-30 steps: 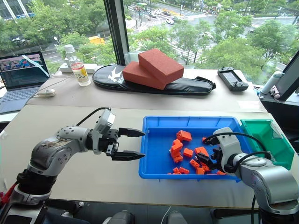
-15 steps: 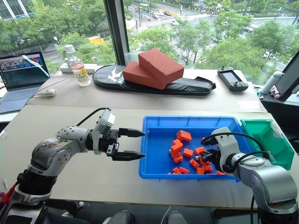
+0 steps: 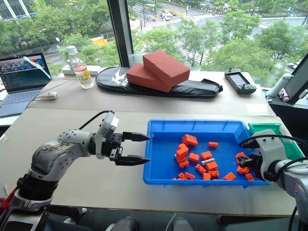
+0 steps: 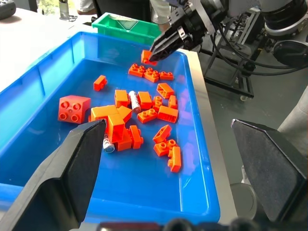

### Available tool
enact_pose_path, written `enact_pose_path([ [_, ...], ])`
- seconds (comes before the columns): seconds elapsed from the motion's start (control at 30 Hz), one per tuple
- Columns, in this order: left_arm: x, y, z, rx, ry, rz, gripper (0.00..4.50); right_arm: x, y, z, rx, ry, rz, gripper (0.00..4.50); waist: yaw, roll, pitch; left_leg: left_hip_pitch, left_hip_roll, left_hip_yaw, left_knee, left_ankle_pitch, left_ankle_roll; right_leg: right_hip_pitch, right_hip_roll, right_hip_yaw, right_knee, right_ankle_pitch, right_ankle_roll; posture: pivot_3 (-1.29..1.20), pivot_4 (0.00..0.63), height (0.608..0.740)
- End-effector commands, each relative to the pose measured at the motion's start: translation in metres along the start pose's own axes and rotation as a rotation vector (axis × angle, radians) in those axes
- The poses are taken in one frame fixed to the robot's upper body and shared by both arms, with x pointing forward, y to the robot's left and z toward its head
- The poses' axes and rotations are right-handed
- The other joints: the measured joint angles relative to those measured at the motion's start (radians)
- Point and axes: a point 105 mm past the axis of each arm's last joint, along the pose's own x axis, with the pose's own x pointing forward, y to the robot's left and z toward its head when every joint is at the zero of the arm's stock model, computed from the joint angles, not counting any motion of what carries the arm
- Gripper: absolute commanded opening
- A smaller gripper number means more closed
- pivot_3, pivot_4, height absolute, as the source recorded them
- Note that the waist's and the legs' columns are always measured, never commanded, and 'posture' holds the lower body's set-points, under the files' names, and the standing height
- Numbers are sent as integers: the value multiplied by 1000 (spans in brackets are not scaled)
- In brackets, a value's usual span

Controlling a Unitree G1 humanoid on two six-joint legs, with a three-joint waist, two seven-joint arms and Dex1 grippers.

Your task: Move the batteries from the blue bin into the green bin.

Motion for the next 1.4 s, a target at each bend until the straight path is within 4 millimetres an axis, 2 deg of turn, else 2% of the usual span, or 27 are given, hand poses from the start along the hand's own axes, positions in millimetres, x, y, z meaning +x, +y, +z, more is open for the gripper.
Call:
enact_pose_path([
  [0.03,0,-3,7,44,-9,-15,4500,-3,-2,13,-5,-74,-20,2361,1,0,0,0,0,0,0,0,0,0,0,0,0,0,0,0,150,740],
  [0.23,-3,-2,4,44,-4,-12,4500,-7,23,42,-17,-200,100,4424,2,0,0,0,0,0,0,0,0,0,0,0,0,0,0,0,150,740],
  [0.43,-5,-1,5,49,-3,-10,4500,-1,66,48,-57,-205,252,4424,4,0,0,-1,0,0,0,0,0,0,0,0,0,0,0,0,150,740],
  [0.63,-8,-2,3,46,-3,-6,4500,19,84,37,-66,-126,262,4424,4,0,0,-1,0,0,0,0,0,0,-1,0,0,0,0,0,150,740],
  [0.97,-11,-3,-2,44,0,-1,4500,33,81,29,-63,-75,219,4424,2,0,0,-1,0,0,0,0,0,0,0,0,0,0,0,0,150,740],
  [1.4,-3,-3,7,53,-4,2,4500,47,72,22,-19,-47,173,4424,3,0,0,-1,0,-1,0,0,0,-1,0,0,0,0,0,0,150,740],
])
